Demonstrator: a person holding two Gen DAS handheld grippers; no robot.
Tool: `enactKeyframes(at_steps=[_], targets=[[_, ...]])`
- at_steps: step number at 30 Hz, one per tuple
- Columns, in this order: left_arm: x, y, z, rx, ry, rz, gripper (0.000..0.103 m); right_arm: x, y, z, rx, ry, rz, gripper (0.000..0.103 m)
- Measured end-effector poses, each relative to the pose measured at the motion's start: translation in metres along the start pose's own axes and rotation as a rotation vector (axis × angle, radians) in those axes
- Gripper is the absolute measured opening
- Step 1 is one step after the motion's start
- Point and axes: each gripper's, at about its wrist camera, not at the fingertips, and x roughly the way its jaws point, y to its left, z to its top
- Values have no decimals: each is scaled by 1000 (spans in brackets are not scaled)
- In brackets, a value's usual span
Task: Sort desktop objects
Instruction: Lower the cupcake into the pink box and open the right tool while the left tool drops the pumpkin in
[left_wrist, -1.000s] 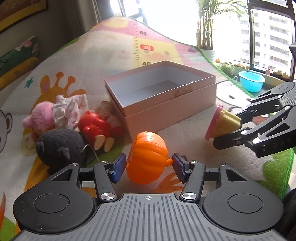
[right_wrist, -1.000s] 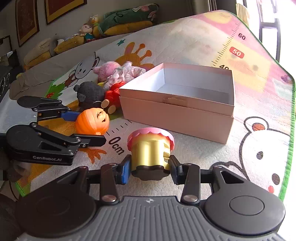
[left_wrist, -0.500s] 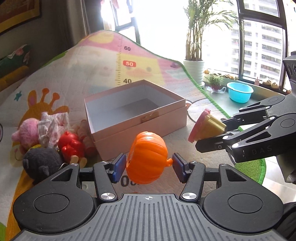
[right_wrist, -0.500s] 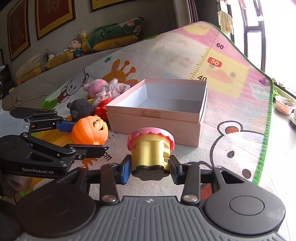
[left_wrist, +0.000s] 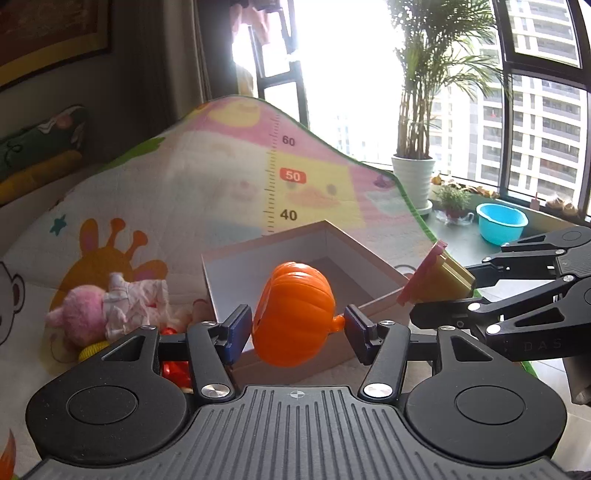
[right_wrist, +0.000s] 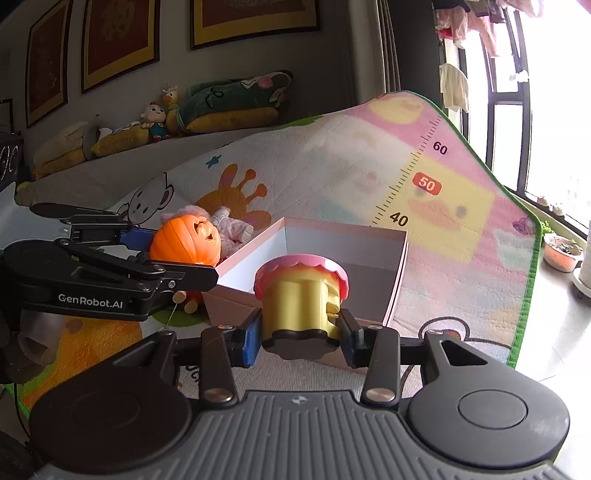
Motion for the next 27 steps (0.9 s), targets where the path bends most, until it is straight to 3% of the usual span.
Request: enactKeyframes(at_steps=[12,17,20,27], targets=[[61,27,18,-47,44,41,60,65,-13,33,-19,23,-76,42],[82,40,15,-104,76,24,62,94,-20,33,1,58,-88,43],[82,42,11,-113,76,12,70,100,-19,31,-3,56,-107,49],[58,49,7,-98,24,20,81,98,-9,30,-17,55,-100,49]])
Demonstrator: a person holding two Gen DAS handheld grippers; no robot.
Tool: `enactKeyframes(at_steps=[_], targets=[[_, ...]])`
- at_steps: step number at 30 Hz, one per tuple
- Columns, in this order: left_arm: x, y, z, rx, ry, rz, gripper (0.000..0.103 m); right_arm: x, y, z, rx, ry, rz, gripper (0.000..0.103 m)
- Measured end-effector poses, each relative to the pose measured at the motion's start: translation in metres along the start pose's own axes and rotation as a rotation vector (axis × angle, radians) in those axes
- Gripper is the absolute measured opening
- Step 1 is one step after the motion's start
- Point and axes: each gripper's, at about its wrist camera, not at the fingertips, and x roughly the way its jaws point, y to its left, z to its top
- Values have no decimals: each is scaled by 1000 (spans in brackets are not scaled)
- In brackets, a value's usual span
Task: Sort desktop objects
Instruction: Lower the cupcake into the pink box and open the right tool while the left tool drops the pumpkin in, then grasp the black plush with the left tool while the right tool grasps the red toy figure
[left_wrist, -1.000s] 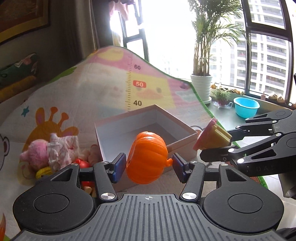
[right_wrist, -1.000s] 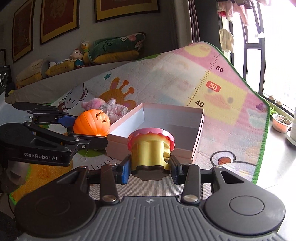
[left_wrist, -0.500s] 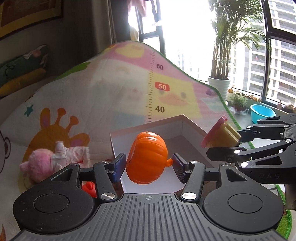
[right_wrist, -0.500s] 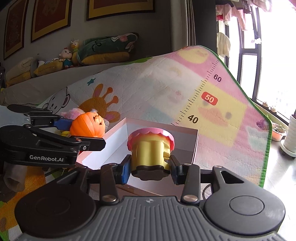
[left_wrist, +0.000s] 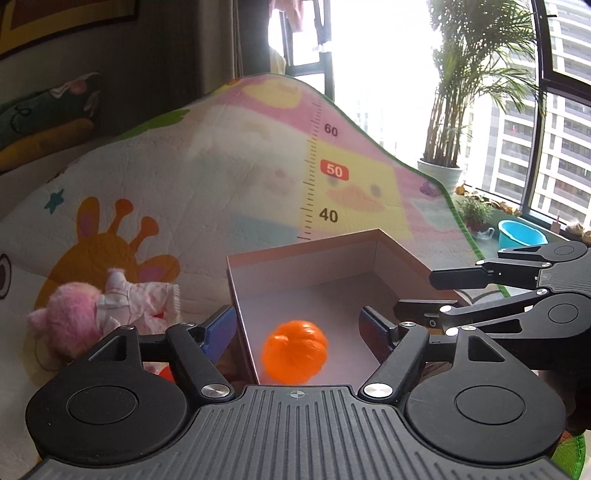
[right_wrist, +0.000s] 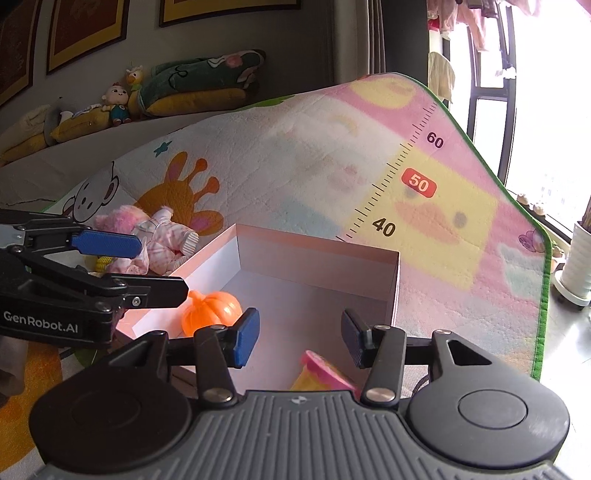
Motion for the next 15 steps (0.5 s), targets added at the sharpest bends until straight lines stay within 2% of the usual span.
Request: enactKeyframes(at_steps=[6,10,15], targets=[[-34,21,-23,54,-13,93,87,-13,18,-2,-30,-11,28,49],[-55,40,-47,88,-10,159,93,-23,38,1,-64,-17,80,49],[-61,60,-70,93,24,201,93,-22,77,0,-137,-4,164,49]])
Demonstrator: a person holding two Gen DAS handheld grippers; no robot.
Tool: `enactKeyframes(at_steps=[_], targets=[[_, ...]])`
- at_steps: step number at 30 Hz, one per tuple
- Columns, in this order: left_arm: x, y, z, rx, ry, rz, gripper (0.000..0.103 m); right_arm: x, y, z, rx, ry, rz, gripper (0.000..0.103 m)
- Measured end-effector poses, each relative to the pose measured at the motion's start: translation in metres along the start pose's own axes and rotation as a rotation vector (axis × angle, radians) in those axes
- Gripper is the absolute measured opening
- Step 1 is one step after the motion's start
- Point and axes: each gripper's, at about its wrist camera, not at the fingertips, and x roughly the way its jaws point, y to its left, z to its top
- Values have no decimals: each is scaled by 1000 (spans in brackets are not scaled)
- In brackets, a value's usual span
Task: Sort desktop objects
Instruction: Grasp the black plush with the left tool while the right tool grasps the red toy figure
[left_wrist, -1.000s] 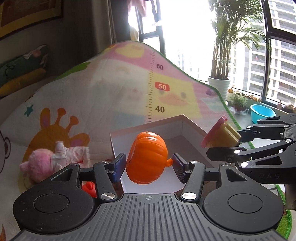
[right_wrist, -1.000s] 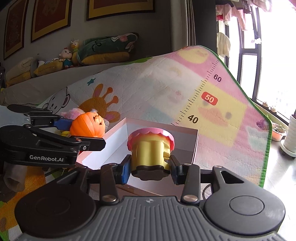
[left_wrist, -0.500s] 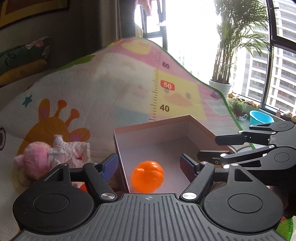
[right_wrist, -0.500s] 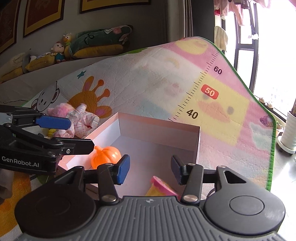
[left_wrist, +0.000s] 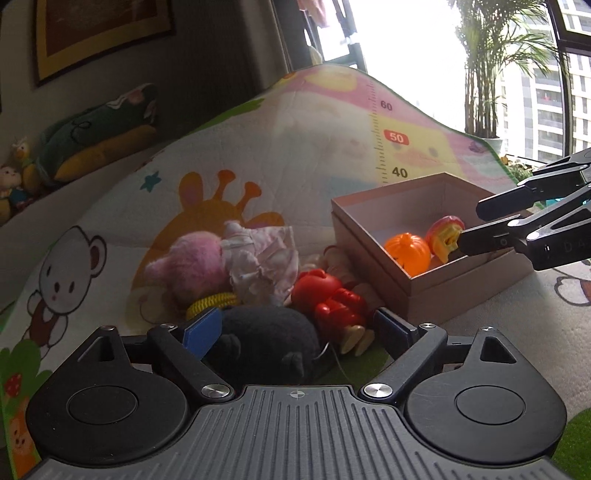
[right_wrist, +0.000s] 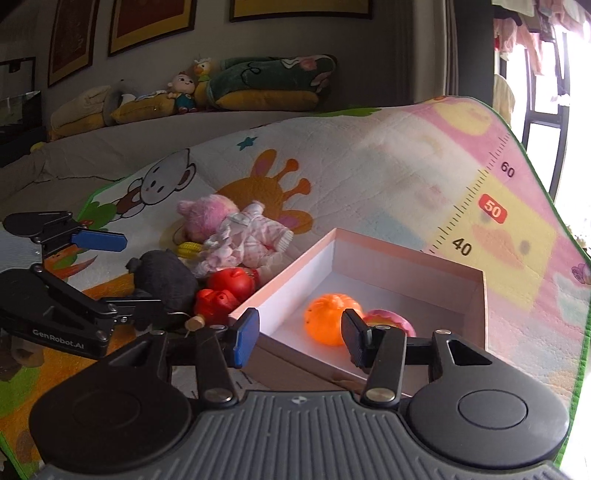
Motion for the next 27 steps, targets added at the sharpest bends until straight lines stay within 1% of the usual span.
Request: enactKeyframes(at_steps=[4,7,14,16,19,20,27], targets=[[9,13,-8,-25,13,29,93,13,30,-1,-59,27,53,49],[19,22,-10,-55,24,39,93,20,44,-3,-83,47,79,49],[49,33,-13,-154,86,-5,94,31,60,-5,-115,86,84,49],[54,34,-15,-174,95,-2,94,31,62,-6,-122,89,81,54],[56,38,-17,-199,96,3,95,31,63,-7,-131,92,81,55],[56,39,-18,-203,95,8,92,31,64,-8,-133,92,81,55],[41,51,-30,-203,91,50,87,30,68,-3,-140,76,87,55]])
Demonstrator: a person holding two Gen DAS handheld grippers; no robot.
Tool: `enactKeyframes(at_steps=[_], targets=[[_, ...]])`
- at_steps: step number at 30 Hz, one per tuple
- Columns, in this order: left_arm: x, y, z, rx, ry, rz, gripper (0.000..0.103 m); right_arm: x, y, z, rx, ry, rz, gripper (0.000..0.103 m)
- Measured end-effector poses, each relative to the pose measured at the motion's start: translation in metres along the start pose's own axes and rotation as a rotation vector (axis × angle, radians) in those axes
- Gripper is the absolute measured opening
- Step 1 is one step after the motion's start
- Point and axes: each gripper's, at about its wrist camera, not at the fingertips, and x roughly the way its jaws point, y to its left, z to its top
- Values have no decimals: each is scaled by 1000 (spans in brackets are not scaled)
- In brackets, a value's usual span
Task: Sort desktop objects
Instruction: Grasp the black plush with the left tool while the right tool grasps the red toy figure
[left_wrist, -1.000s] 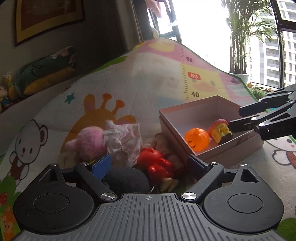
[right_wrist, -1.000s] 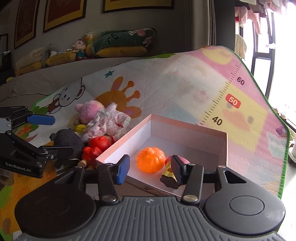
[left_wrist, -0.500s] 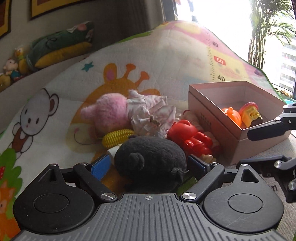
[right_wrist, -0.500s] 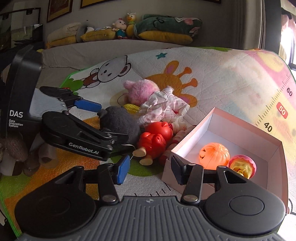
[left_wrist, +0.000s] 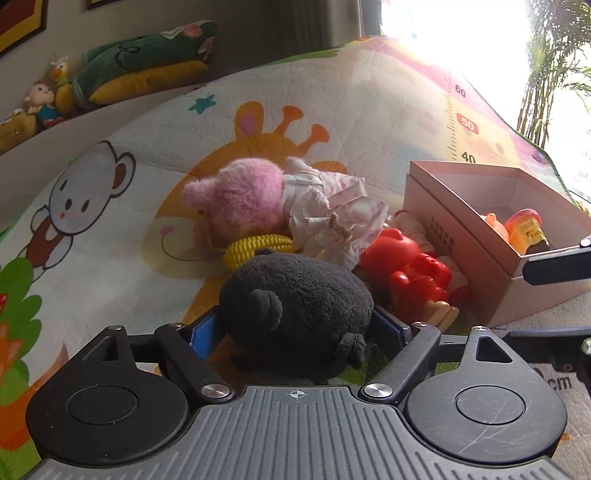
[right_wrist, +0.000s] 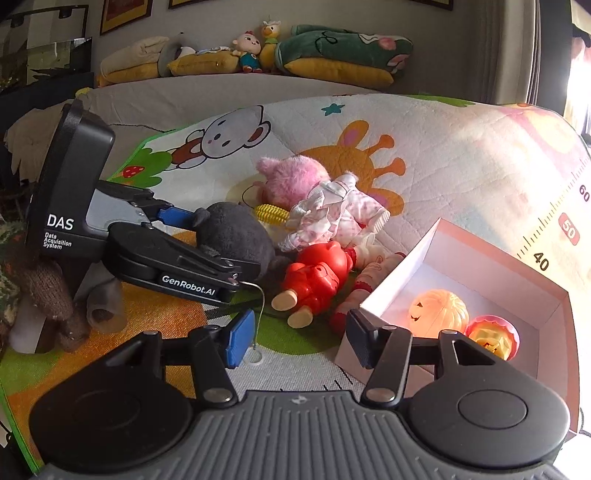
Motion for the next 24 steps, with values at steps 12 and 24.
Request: enactKeyframes(at_steps=[12,24], targets=[[-44,30,-27,25,15,91,87,34,26,24,-77,-15,-66,55],[-53,41,-39,-47,14,52,88,106,34,40,-184,146,-216,60]])
